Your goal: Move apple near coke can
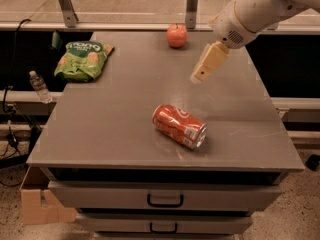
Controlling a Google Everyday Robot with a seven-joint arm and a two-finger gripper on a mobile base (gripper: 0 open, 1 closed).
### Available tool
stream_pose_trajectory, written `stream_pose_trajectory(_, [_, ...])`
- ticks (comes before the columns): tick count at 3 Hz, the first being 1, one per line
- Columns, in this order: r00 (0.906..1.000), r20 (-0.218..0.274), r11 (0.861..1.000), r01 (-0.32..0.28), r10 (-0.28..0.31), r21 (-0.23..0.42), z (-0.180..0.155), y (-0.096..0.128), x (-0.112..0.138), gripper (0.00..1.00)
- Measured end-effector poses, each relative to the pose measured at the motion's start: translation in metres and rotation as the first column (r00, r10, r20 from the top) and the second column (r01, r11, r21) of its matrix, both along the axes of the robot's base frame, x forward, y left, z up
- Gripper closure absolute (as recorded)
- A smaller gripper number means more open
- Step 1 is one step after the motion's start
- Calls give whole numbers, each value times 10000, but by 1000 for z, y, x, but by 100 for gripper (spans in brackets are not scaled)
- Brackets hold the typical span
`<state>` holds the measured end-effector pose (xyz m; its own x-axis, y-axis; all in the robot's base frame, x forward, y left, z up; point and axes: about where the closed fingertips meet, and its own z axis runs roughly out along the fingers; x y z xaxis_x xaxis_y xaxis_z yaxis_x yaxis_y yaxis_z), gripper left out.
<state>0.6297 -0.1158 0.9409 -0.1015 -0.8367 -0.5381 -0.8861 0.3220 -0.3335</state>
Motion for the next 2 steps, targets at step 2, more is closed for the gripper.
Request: stream_pose_trajectory(2, [9942,621,9718,723,-883,2245,-12,51,97,0])
